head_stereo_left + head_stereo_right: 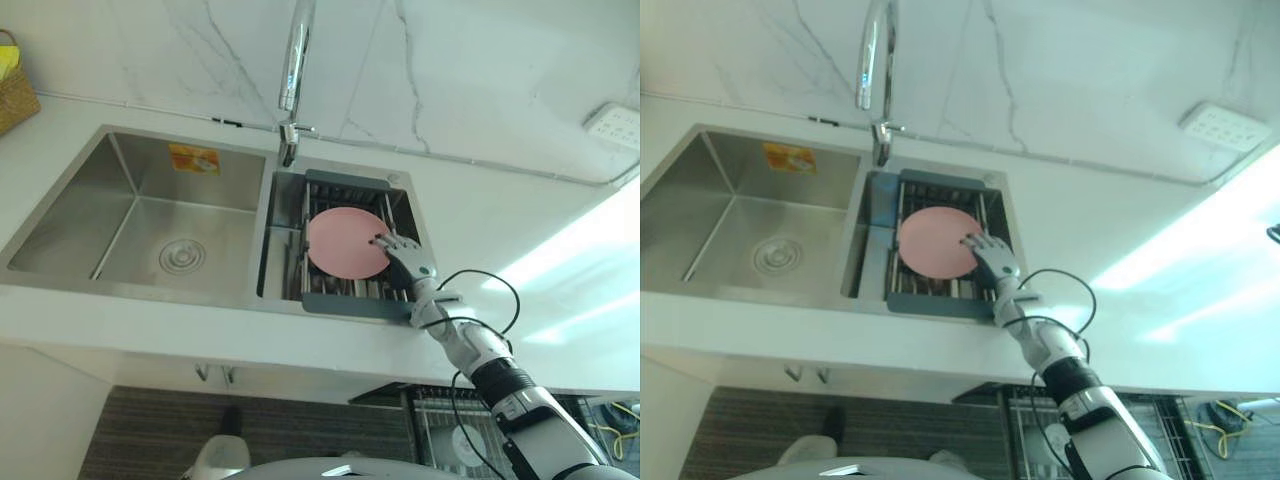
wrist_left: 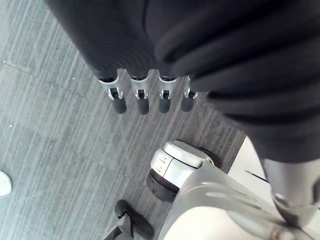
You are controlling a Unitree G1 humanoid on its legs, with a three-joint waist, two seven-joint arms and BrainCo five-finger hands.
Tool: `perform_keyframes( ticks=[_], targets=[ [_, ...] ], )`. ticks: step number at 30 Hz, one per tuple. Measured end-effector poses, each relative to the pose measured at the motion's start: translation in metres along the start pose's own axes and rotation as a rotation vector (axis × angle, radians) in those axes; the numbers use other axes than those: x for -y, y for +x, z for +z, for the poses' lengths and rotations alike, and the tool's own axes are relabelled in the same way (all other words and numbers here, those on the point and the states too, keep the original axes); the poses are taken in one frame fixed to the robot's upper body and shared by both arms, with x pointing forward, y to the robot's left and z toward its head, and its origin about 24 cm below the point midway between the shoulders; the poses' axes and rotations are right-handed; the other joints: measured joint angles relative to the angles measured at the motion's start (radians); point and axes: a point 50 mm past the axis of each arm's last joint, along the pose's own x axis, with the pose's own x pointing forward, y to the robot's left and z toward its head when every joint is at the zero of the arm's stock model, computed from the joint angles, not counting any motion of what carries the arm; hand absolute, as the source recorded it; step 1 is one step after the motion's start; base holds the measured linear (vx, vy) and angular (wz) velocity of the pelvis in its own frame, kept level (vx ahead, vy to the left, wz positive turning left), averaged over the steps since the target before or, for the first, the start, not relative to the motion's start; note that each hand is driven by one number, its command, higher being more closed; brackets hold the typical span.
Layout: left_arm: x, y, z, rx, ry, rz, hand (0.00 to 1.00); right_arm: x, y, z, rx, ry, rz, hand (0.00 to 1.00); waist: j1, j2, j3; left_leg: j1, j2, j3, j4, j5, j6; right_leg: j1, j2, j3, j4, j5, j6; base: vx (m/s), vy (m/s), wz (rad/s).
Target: Walk over to the sink, pick up the cup, carry it to the dishwasher, place the cup inside the dishwasher, then close the dishwasher door
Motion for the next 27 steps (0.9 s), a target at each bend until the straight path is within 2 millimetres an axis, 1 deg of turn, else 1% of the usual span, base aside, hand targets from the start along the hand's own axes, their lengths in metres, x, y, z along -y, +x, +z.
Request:
perform_keyframes(
  ticks=[10, 21, 24, 27],
  targets=[
    [0.001, 0.0, -0.001, -0.001, 0.015, 0.003, 0.0, 0.002, -0.002, 0.004, 0.078, -0.026, 0.015, 1.0, -0.001, 0.004, 0.003, -0.002, 0.0, -0.003, 0.0, 0.0, 0.0, -0.001, 0.0, -0.003, 0.005, -0.005, -0.004, 0.0, 0.0, 0.0],
    [0.0, 0.0, 0.0, 0.007, 0.044, 0.013, 0.0, 0.005, -0.002, 0.009, 0.121, -0.035, 0.024, 1.0, -0.006, 0.01, 0.007, -0.002, 0.0, -0.003, 0.0, -0.001, 0.001, -0.001, 0.0, -0.003, 0.007, -0.005, -0.004, 0.0, 0.0, 0.0],
    [0.0, 0.0, 0.0, 0.011, 0.052, 0.015, 0.0, 0.006, -0.002, 0.01, 0.131, -0.032, 0.009, 1.0, -0.007, 0.01, 0.007, -0.002, 0.0, -0.002, 0.0, -0.002, 0.001, -0.001, 0.0, -0.003, 0.007, -0.005, -0.004, 0.0, 0.0, 0.0],
    [0.002, 0.001, 0.0, 0.017, 0.052, 0.008, 0.0, 0.013, -0.004, 0.014, 0.158, -0.031, -0.053, 1.0, -0.01, 0.02, 0.019, -0.001, 0.001, -0.002, 0.0, -0.002, 0.001, -0.002, 0.0, -0.003, 0.009, -0.005, -0.004, 0.0, 0.0, 0.0]
  ],
)
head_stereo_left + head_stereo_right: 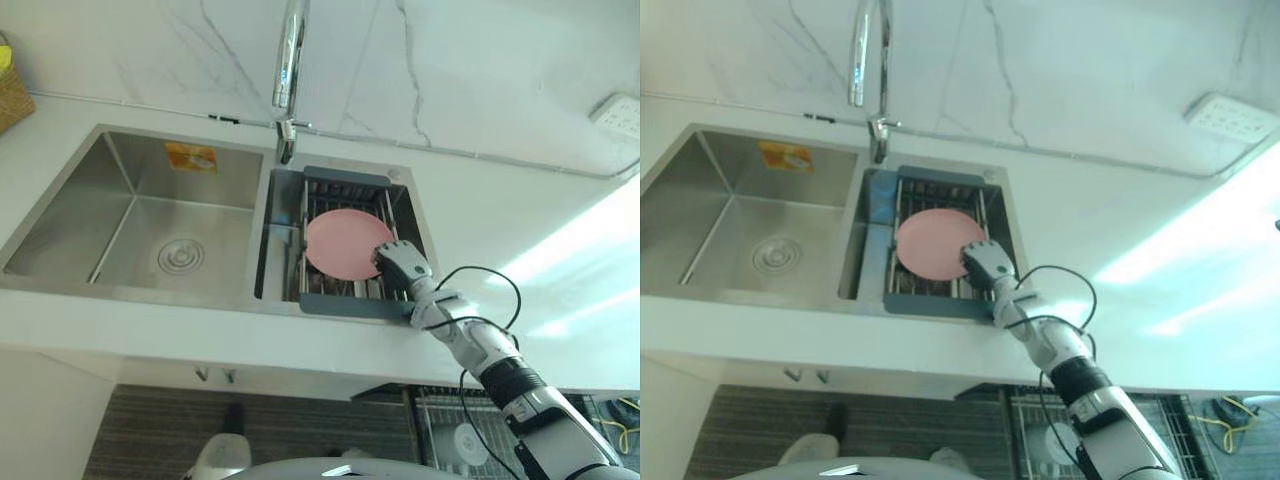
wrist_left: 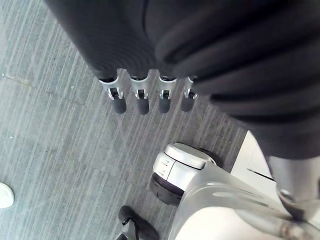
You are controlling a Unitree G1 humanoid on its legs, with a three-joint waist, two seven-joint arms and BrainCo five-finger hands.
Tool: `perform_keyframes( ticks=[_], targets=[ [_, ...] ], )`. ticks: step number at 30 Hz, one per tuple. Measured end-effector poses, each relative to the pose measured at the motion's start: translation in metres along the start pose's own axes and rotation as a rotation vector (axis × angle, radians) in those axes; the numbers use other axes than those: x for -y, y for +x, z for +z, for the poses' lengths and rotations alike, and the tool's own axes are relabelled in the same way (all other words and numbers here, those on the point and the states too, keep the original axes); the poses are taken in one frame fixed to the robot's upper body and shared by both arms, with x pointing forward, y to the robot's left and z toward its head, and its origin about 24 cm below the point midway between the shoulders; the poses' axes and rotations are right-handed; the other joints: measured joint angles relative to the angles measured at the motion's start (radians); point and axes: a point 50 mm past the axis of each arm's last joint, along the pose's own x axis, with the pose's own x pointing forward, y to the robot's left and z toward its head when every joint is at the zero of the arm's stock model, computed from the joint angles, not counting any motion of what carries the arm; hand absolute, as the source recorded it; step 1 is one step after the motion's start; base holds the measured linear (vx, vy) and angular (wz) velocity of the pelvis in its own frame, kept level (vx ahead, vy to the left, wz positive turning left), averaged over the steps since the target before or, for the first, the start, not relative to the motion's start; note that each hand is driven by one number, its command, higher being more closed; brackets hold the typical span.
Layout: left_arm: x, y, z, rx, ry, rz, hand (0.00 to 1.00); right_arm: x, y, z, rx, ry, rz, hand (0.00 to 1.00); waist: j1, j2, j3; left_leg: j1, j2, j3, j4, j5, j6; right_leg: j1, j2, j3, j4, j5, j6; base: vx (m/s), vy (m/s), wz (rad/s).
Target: Walk over to the sink, pick up the cup, carry it to the dishwasher, place the cup inside the dishwasher, then close the dishwasher door
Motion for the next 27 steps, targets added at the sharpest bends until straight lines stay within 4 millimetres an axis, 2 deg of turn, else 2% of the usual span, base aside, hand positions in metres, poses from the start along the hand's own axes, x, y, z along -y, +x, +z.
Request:
perform_keyframes(
  ticks=[3, 6, 16, 27],
  targets=[
    [0.002, 0.0, -0.001, -0.001, -0.001, -0.004, 0.0, 0.012, 0.002, 0.01, 0.053, 0.008, -0.112, 1.0, -0.015, 0.014, 0.021, 0.001, 0.002, 0.0, 0.0, 0.001, -0.001, -0.001, 0.0, 0.0, 0.007, 0.0, 0.001, 0.0, 0.0, 0.0],
    [0.004, 0.001, -0.001, -0.001, -0.002, -0.009, 0.0, 0.017, 0.001, 0.014, 0.084, 0.02, -0.19, 1.0, -0.018, 0.018, 0.025, 0.0, 0.006, 0.0, 0.0, 0.005, -0.005, -0.016, 0.0, 0.0, 0.023, -0.002, 0.006, 0.0, 0.0, 0.0],
    [0.01, 0.001, -0.002, -0.004, -0.001, -0.026, 0.0, 0.034, -0.005, 0.01, 0.065, 0.035, -0.389, 1.0, -0.019, 0.046, 0.042, -0.019, 0.008, -0.011, 0.0, 0.019, -0.003, -0.034, 0.002, -0.005, 0.029, -0.001, 0.018, -0.02, -0.002, 0.02],
    [0.012, 0.002, -0.004, -0.009, 0.005, -0.03, 0.0, 0.037, -0.007, 0.011, 0.075, 0.041, -0.408, 1.0, -0.017, 0.057, 0.043, -0.024, 0.008, -0.023, 0.0, 0.027, -0.005, -0.032, 0.002, -0.012, 0.03, 0.004, 0.017, 0.0, -0.006, 0.03]
  ],
)
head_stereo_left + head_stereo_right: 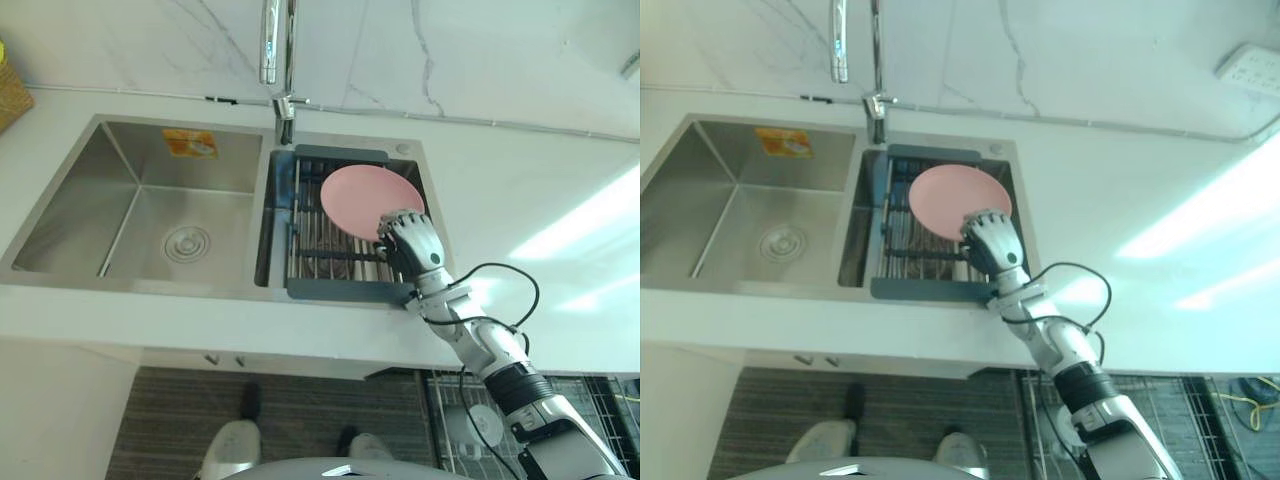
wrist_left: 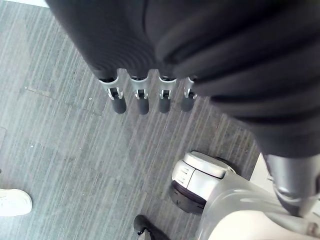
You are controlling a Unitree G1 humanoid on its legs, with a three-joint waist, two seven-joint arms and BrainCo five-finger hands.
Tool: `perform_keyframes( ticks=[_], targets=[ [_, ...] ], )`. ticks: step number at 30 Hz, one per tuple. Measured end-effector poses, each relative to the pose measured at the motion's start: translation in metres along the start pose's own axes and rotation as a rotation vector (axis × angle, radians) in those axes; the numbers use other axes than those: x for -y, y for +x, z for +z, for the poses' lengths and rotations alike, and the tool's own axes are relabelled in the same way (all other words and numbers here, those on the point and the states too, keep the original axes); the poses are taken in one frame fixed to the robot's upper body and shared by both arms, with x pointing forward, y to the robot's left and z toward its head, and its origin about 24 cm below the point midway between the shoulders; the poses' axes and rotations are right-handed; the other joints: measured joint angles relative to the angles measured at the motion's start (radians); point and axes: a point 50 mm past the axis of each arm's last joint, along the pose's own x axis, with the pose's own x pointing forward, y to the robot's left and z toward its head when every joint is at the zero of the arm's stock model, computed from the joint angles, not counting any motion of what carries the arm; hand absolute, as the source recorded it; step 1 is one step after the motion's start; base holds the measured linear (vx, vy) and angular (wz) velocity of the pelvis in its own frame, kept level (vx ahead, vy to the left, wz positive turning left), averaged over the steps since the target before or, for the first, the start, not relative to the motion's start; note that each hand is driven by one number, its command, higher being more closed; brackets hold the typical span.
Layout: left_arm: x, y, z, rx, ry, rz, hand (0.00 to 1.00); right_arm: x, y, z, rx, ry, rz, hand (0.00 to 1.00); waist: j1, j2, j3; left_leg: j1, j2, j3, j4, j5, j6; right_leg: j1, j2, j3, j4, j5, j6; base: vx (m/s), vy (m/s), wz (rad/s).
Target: Walk over to the sink, pick up the cup, carry it to the dishwasher, place the cup inside the dishwasher, then close the dishwasher door
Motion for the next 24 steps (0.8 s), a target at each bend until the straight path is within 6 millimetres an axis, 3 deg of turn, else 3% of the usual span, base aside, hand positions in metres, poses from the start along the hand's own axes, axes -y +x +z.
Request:
perform_keyframes(
  ticks=[6, 15, 21, 24],
  targets=[
    [0.0, 0.0, 0.0, -0.001, 0.0, -0.004, 0.0, 0.002, 0.0, 0.0, -0.008, -0.006, -0.014, 1.0, 0.002, 0.007, -0.001, -0.001, 0.0, 0.002, 0.0, 0.0, 0.001, 0.0, 0.0, 0.001, -0.003, 0.0, 0.0, 0.0, 0.0, 0.0],
    [-0.001, -0.001, 0.002, 0.007, 0.003, -0.001, 0.0, 0.031, 0.012, -0.003, -0.003, -0.033, -0.163, 1.0, 0.024, -0.002, -0.011, 0.0, -0.001, 0.019, 0.0, 0.0, 0.004, 0.003, 0.0, 0.013, -0.016, 0.027, 0.006, 0.04, -0.009, -0.03],
    [-0.005, -0.001, -0.003, -0.004, 0.007, 0.008, 0.0, 0.05, 0.017, -0.005, -0.001, -0.053, -0.243, 1.0, 0.021, -0.012, -0.02, 0.022, 0.006, 0.052, 0.0, -0.016, 0.002, 0.002, 0.0, 0.052, -0.015, 0.046, 0.004, -0.01, 0.007, -0.16],
    [-0.011, -0.002, -0.008, -0.021, 0.037, 0.027, 0.0, 0.057, 0.016, -0.004, 0.012, -0.055, -0.269, 1.0, 0.002, -0.021, -0.035, 0.027, 0.006, 0.061, 0.0, -0.021, 0.008, 0.0, 0.001, 0.065, -0.019, 0.046, 0.003, -0.07, 0.017, -0.16]
  ],
)
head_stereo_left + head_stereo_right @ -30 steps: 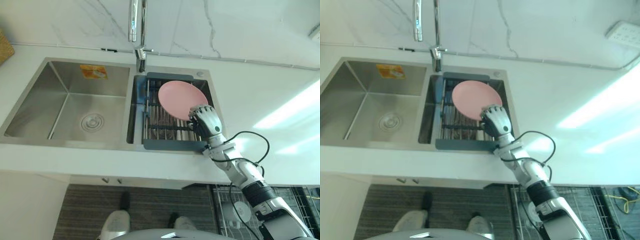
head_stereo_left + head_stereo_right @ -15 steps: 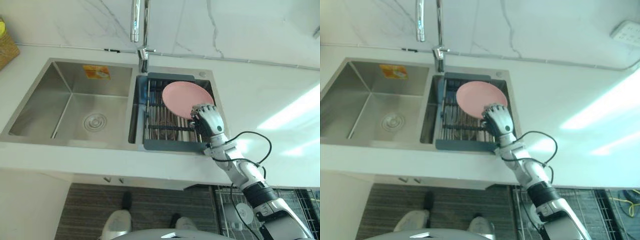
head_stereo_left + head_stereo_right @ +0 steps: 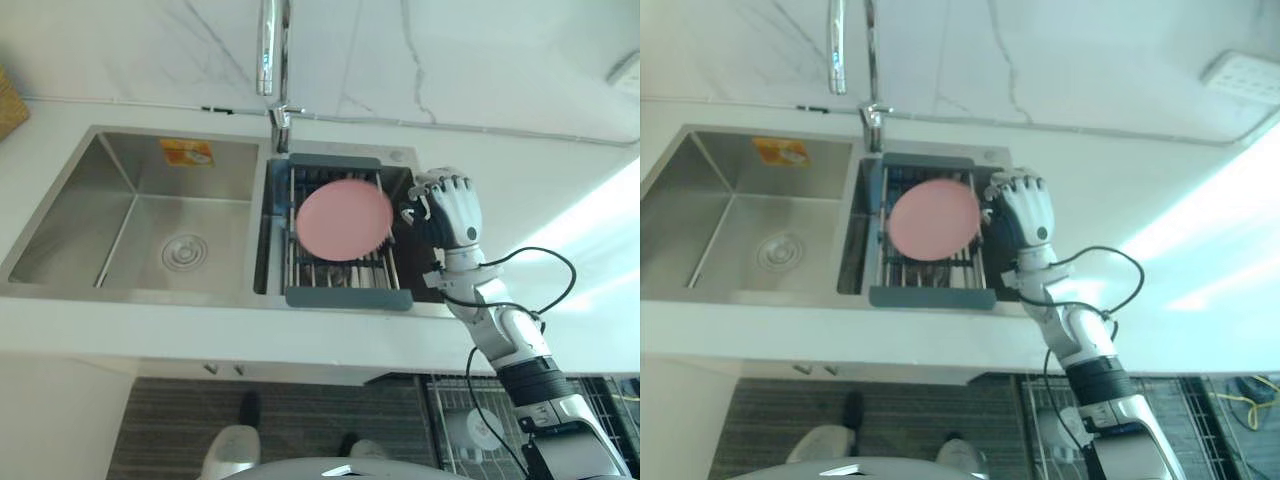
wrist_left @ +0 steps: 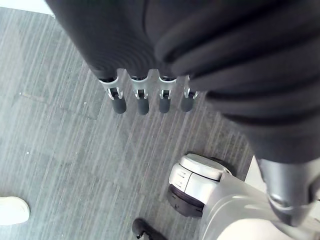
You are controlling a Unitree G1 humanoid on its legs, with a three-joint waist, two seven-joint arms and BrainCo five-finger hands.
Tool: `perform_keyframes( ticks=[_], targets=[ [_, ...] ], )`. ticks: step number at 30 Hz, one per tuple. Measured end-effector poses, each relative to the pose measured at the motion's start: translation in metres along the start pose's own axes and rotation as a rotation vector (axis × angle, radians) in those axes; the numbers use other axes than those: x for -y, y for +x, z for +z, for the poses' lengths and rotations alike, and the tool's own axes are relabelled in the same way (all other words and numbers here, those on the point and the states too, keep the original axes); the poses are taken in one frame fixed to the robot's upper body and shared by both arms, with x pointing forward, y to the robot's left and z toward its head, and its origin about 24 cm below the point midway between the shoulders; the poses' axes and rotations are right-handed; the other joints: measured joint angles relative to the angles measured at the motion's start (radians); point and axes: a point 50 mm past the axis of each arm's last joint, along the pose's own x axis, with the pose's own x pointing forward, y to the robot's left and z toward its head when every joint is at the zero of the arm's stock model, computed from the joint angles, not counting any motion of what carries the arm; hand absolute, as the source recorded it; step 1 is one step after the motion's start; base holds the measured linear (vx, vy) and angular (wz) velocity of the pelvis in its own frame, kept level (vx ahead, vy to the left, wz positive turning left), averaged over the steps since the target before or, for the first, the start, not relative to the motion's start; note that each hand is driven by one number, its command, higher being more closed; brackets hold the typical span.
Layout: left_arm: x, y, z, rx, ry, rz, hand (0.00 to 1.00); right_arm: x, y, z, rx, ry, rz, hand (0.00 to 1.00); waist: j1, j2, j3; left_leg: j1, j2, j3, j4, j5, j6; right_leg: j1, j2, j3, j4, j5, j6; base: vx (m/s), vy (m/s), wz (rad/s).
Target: Walk over to the sink, pick up the cup, carry it to the dishwasher, place the cup inside the dishwasher, then close the dishwasher door
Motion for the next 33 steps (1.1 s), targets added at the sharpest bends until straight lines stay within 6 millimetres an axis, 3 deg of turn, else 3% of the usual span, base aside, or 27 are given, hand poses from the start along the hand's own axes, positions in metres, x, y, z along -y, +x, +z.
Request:
perform_keyframes(
  ticks=[2, 6, 7, 15, 22, 28, 33],
  targets=[
    [-0.001, 0.0, -0.001, -0.004, 0.008, 0.006, 0.0, 0.0, -0.005, -0.002, -0.002, -0.003, 0.015, 1.0, -0.003, -0.003, -0.008, 0.005, 0.0, 0.014, 0.0, 0.001, -0.001, -0.001, 0.001, 0.004, -0.008, -0.012, -0.013, -0.06, 0.011, -0.14],
    [-0.002, 0.0, -0.004, -0.017, 0.015, 0.015, 0.0, 0.002, -0.015, -0.008, -0.031, -0.015, 0.026, 1.0, -0.005, -0.004, -0.025, 0.008, -0.002, 0.032, 0.0, 0.001, 0.0, -0.015, 0.001, 0.027, -0.008, -0.018, -0.005, -0.04, 0.016, -0.14],
    [-0.003, 0.0, -0.004, -0.018, 0.016, 0.018, 0.0, 0.003, -0.015, -0.008, -0.027, -0.012, 0.025, 0.0, -0.009, -0.006, -0.026, 0.008, -0.003, 0.033, 0.0, 0.001, 0.0, -0.017, -0.001, 0.029, -0.01, -0.018, -0.006, 0.01, 0.013, -0.07],
    [-0.004, 0.0, -0.005, -0.024, 0.015, 0.024, 0.0, 0.005, -0.013, -0.001, 0.006, 0.077, 0.121, 0.0, -0.009, -0.015, -0.032, 0.008, -0.011, 0.033, 0.001, -0.004, 0.001, -0.009, -0.007, 0.025, -0.011, -0.012, -0.007, 0.05, -0.003, 0.02],
    [-0.005, 0.0, -0.005, -0.028, 0.005, 0.02, 0.0, -0.017, -0.024, 0.007, -0.034, 0.288, 0.458, 0.0, 0.002, -0.017, -0.038, 0.011, -0.013, 0.021, 0.0, -0.005, 0.006, 0.004, -0.007, 0.017, -0.012, -0.008, 0.002, 0.03, -0.006, 0.02],
    [-0.004, 0.0, -0.006, -0.029, -0.024, 0.01, 0.0, -0.039, -0.036, 0.023, -0.004, 0.355, 0.674, 0.0, 0.006, -0.018, -0.039, 0.012, -0.014, -0.006, 0.0, -0.006, -0.002, 0.023, -0.007, -0.011, -0.016, -0.017, -0.011, -0.04, 0.001, 0.13],
    [-0.004, 0.0, -0.007, -0.029, -0.039, 0.008, 0.0, -0.051, -0.043, 0.025, -0.006, 0.364, 0.772, 0.0, 0.017, -0.024, -0.043, 0.007, -0.015, -0.014, 0.0, -0.003, 0.001, 0.022, -0.008, -0.027, -0.02, -0.027, -0.009, -0.04, 0.001, 0.09]
  ],
)
